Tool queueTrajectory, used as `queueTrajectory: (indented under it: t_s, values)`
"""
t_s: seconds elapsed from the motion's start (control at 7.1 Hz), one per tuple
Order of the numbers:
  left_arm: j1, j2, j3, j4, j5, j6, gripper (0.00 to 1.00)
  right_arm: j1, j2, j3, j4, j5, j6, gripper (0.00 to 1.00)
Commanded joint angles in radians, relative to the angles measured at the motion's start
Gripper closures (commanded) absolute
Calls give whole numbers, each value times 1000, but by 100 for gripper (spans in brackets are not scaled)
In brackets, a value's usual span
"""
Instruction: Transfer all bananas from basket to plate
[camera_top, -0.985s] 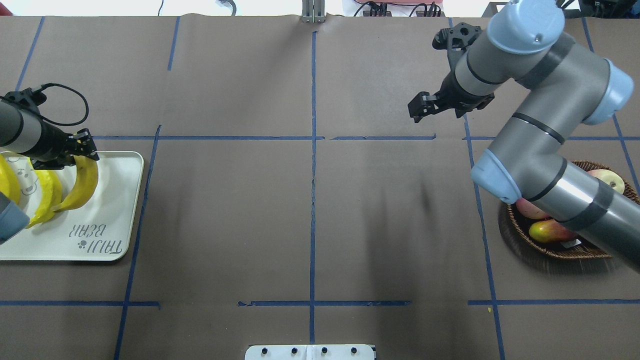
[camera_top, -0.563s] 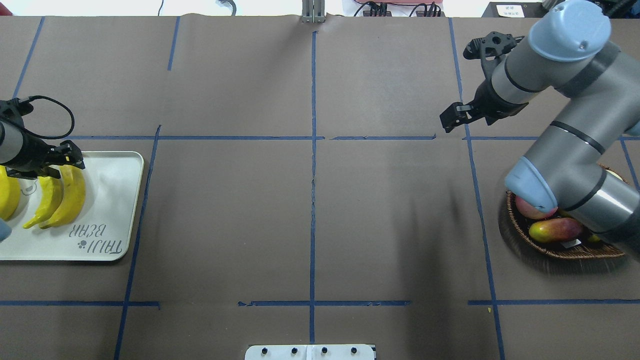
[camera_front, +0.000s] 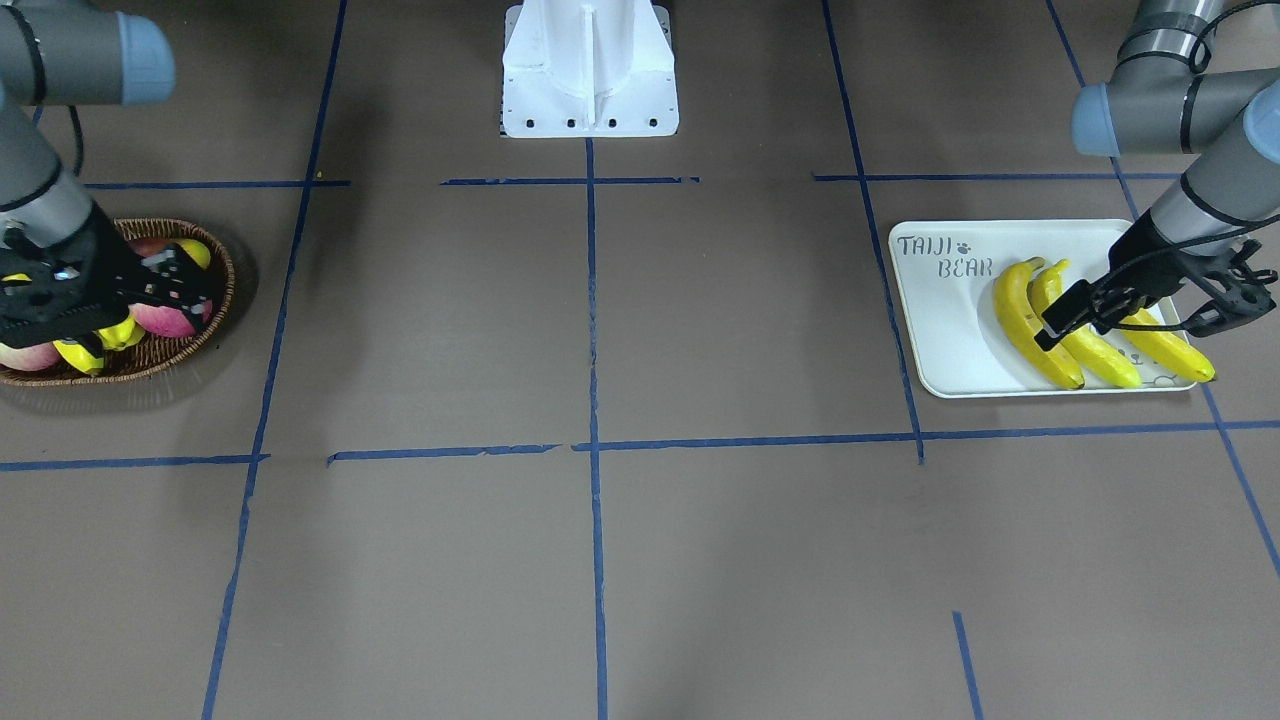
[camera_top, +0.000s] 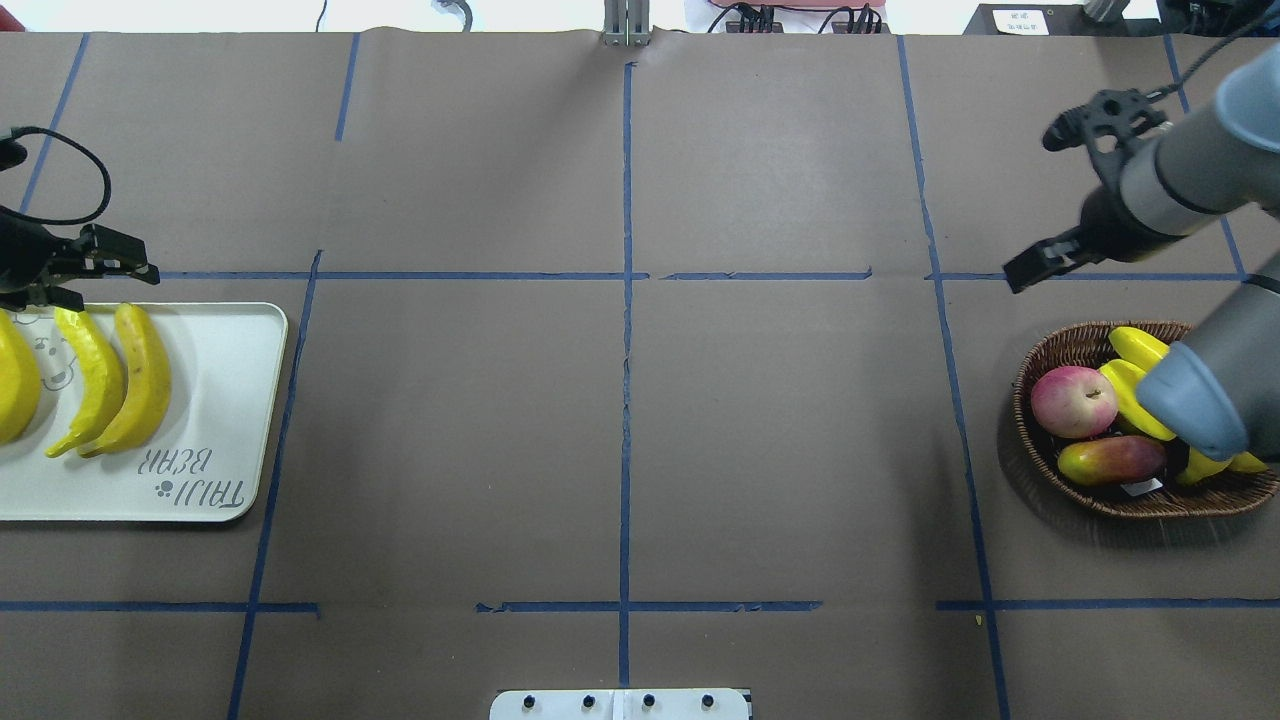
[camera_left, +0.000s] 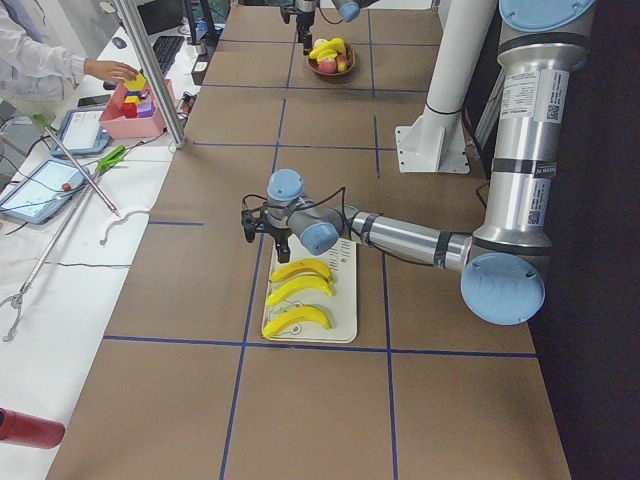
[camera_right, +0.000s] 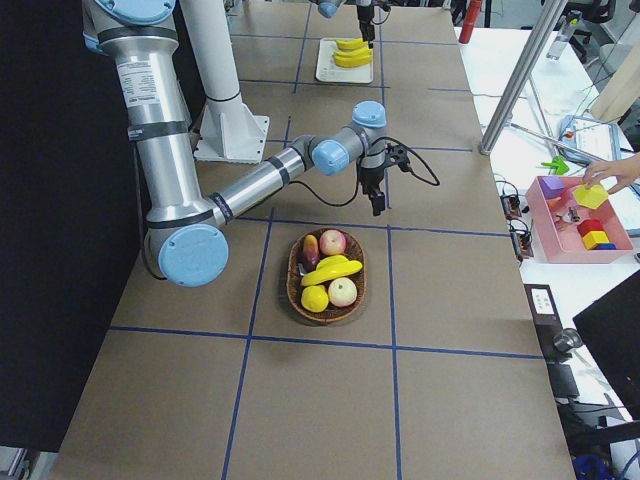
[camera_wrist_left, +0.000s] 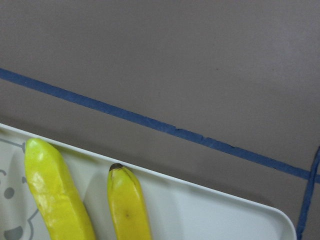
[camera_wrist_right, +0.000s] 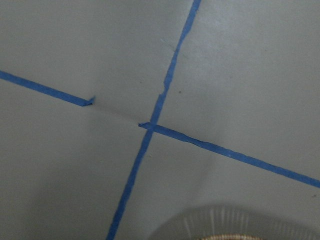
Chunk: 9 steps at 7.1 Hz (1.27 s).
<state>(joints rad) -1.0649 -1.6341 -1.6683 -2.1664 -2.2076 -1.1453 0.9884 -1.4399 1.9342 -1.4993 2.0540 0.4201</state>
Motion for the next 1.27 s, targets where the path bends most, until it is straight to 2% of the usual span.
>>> queueTrajectory:
  t_s: [0.0,0.14,0.28,1.13]
  values:
    - [-4,-30,1,0,-9,-4,0,45,-231,43,206,6,-96,0]
    - [-4,-33,1,0,-9,-4,0,45,-328,37,332,20,-87,0]
    - [-4,-35,1,5,-9,-4,0,47,-344,35,361,52,-77,1]
    - [-6,-41,-2,11,-11,-4,0,33,-370,-38,366,54,-47,9]
